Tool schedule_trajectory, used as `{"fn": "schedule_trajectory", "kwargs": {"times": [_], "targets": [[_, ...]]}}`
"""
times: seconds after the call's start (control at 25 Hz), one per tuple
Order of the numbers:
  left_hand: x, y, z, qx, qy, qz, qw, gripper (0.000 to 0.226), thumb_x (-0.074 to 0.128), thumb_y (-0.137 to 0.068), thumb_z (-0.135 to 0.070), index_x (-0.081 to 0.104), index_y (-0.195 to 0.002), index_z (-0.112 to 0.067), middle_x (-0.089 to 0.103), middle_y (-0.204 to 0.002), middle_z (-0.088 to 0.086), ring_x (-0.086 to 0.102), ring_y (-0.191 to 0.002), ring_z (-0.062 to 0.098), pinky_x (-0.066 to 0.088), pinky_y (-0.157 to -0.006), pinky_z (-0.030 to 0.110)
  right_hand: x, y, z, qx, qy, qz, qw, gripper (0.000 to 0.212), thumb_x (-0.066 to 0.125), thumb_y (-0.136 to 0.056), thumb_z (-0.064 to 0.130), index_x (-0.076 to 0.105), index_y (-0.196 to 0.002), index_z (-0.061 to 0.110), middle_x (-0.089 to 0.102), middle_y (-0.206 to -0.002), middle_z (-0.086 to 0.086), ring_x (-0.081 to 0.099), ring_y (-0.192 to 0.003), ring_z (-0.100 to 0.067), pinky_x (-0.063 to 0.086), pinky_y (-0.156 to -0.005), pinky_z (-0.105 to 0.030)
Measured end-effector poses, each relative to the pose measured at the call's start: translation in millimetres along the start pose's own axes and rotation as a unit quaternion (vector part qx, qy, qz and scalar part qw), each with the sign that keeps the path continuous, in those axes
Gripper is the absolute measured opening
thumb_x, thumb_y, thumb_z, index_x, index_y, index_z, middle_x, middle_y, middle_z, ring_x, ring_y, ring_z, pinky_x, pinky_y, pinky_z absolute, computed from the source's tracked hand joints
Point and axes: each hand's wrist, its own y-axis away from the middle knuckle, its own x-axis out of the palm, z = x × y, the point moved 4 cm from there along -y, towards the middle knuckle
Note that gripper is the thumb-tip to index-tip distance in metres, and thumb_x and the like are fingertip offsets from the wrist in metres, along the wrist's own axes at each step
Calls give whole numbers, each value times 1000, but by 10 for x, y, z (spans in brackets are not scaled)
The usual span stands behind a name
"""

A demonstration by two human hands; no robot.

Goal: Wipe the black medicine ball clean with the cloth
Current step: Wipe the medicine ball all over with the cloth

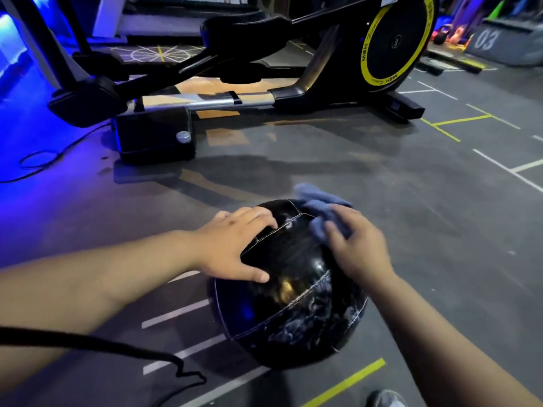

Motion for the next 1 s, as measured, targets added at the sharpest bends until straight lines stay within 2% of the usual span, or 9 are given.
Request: {"fn": "schedule_trajectory", "kwargs": {"times": [0.04,0.12,0.28,0.36,0.44,0.56,0.68,0.76,1.0], "targets": [[-11,-57,-29,4,2,-5,1000,84,66,-69,-70,27,-135,-38,23,-145,-18,26,-134,7,27,-108,41,-61,8,-210,130,-23,-23,991,33,62,-92,22,66,-125,17,68,-126,-7,60,-120,-25,35,-95,-19],[-16,-152,-62,11,8,-3,1000,81,68,-69,-66,28,-134,-37,24,-143,-18,27,-133,7,27,-106,39,-23,167,-190,165,-24,-75,983,32,61,-93,19,66,-124,14,67,-126,-8,58,-122,-25,36,-100,-24],[-10,-108,148,-44,-10,11,999,73,67,-68,-61,34,-126,-31,37,-133,-12,38,-129,13,38,-96,37,407,668,552,-163,107,-38,980,35,63,-84,19,68,-118,14,65,-126,-6,57,-121,-26,37,-109,-44],[-10,-95,200,-50,-51,86,994,41,67,-75,-47,47,-105,-28,51,-100,-10,57,-101,3,42,-78,18,694,1006,782,-289,153,60,943,44,64,-84,24,62,-127,17,61,-132,-4,52,-128,-33,38,-107,-48],[-5,-85,189,-30,-15,154,987,19,53,-87,-39,54,-103,-28,55,-97,-8,51,-79,-9,39,-76,6,705,1005,764,-363,163,90,913,47,62,-88,29,58,-134,19,59,-135,-3,50,-130,-35,40,-106,-47],[-19,-130,149,-30,49,57,997,52,53,-71,-61,39,-120,-54,50,-119,-20,42,-107,-7,39,-104,27,468,591,497,-296,144,58,942,48,61,-89,38,58,-133,17,59,-135,-6,54,-125,-36,39,-105,-50],[4,-214,174,-17,58,-5,998,85,64,-66,-69,29,-136,-37,32,-141,-13,36,-130,13,37,-108,43,91,73,19,-2,94,-17,995,60,62,-84,50,53,-137,23,50,-146,-2,38,-140,-33,28,-114,-56],[14,-238,104,-17,81,-8,997,82,68,-71,-61,27,-137,-37,26,-146,-16,31,-134,12,33,-110,43,81,96,-87,89,-16,-34,995,56,66,-86,36,53,-137,18,50,-145,-5,38,-140,-31,27,-117,-49],[83,-116,218,-24,95,-50,994,73,70,-71,-51,32,-130,-36,29,-139,-15,34,-128,9,37,-106,46,469,1018,340,-204,68,-73,974,53,70,-82,23,61,-130,1,54,-142,-13,36,-142,-38,31,-114,-52]]}}
